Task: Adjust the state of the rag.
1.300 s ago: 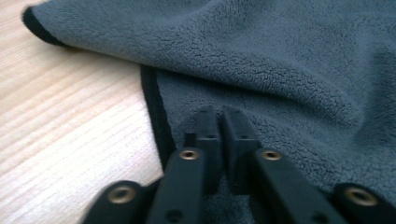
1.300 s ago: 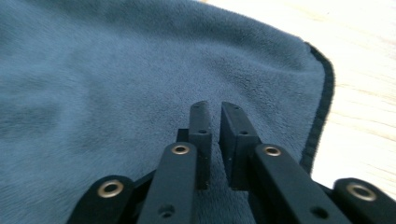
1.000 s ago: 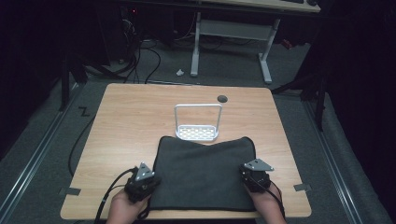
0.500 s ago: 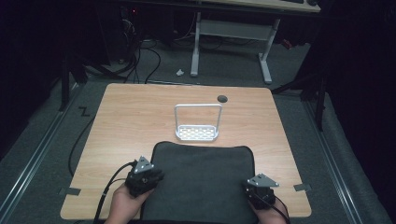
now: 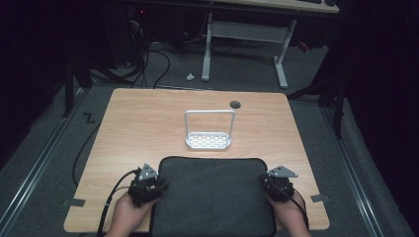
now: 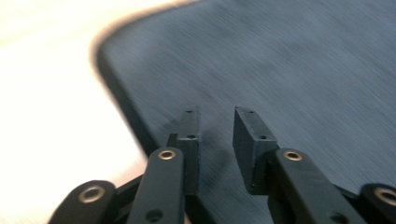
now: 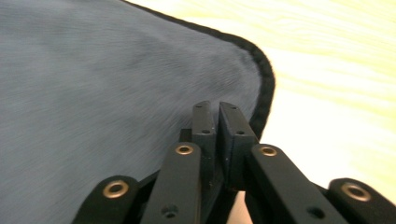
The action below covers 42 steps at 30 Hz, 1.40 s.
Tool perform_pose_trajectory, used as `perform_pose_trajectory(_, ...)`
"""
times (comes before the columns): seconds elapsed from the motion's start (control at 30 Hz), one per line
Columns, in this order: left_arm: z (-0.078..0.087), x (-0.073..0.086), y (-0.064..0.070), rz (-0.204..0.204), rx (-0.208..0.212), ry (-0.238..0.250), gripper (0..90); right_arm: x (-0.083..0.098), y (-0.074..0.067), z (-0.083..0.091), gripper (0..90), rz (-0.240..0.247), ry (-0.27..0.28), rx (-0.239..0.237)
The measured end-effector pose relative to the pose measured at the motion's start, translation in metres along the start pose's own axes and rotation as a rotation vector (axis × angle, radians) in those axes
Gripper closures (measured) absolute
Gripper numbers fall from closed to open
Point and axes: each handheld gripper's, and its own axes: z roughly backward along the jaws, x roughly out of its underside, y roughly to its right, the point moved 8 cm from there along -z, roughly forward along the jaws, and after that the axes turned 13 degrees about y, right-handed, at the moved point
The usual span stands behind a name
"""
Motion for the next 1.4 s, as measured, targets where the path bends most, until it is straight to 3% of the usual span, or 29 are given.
perform_pose_trajectory(0.03, -0.007, -0.001, -0.006, -0.001, -0.013, -0.015, 72.9, 0.000, 0.002, -0.006, 87.9, 0.007, -0.022, 0.005)
perform_pose_trajectory(0.07, -0.012, -0.004, -0.009, 0.007, -0.010, 0.000, 74.7, -0.002, 0.004, -0.012, 88.4, 0.017, -0.017, 0.012)
perform_pose_trajectory(0.1, -0.016, -0.007, -0.011, 0.033, -0.006, 0.004, 75.8, -0.004, 0.008, -0.016, 88.9, 0.024, -0.022, 0.026)
perform_pose_trajectory(0.3, -0.031, -0.014, -0.009, 0.061, 0.003, 0.050, 76.2, -0.016, 0.038, -0.039, 89.1, 0.008, -0.041, 0.096)
perform_pose_trajectory(0.37, -0.031, -0.015, -0.010, 0.075, 0.014, 0.046, 75.9, -0.018, 0.041, -0.042, 86.9, 0.007, -0.048, 0.102)
perform_pose_trajectory(0.43, -0.029, -0.019, -0.015, 0.061, -0.002, 0.053, 71.1, -0.021, 0.038, -0.038, 83.6, -0.007, -0.038, 0.097)
perform_pose_trajectory(0.47, -0.028, -0.023, -0.023, 0.051, -0.031, 0.063, 68.1, -0.026, 0.032, -0.034, 82.0, -0.002, -0.011, 0.079)
perform_pose_trajectory(0.57, -0.032, -0.033, -0.043, 0.105, -0.067, 0.087, 62.3, -0.036, 0.002, -0.020, 78.2, 0.045, 0.046, 0.021)
perform_pose_trajectory(0.67, -0.044, -0.044, -0.052, 0.154, -0.071, 0.107, 57.9, -0.041, -0.027, -0.015, 76.9, 0.070, 0.081, -0.034)
perform_pose_trajectory(0.7, -0.048, -0.047, -0.052, 0.153, -0.068, 0.106, 56.9, -0.041, -0.034, -0.014, 76.2, 0.070, 0.089, -0.047)
perform_pose_trajectory(0.8, -0.060, -0.051, -0.049, 0.110, -0.088, 0.087, 55.0, -0.042, -0.053, -0.013, 75.0, 0.097, 0.101, -0.076)
perform_pose_trajectory(0.93, -0.072, -0.047, -0.048, 0.085, -0.117, 0.036, 54.4, -0.042, -0.074, -0.009, 71.8, 0.109, 0.119, -0.116)
perform_pose_trajectory(1.1, -0.073, -0.044, -0.042, -0.009, -0.158, 0.055, 54.8, -0.046, -0.099, 0.000, 65.7, 0.137, 0.149, -0.158)
perform_pose_trajectory(1.2, -0.072, -0.042, -0.040, -0.020, -0.161, 0.087, 62.9, -0.050, -0.112, 0.002, 62.1, 0.154, 0.160, -0.179)
perform_pose_trajectory(1.33, -0.072, -0.040, -0.035, -0.046, -0.134, 0.099, 75.7, -0.054, -0.133, 0.004, 57.8, 0.179, 0.169, -0.215)
perform_pose_trajectory(1.4, -0.071, -0.040, -0.036, -0.022, -0.114, 0.100, 78.0, -0.056, -0.144, 0.004, 56.4, 0.197, 0.174, -0.232)
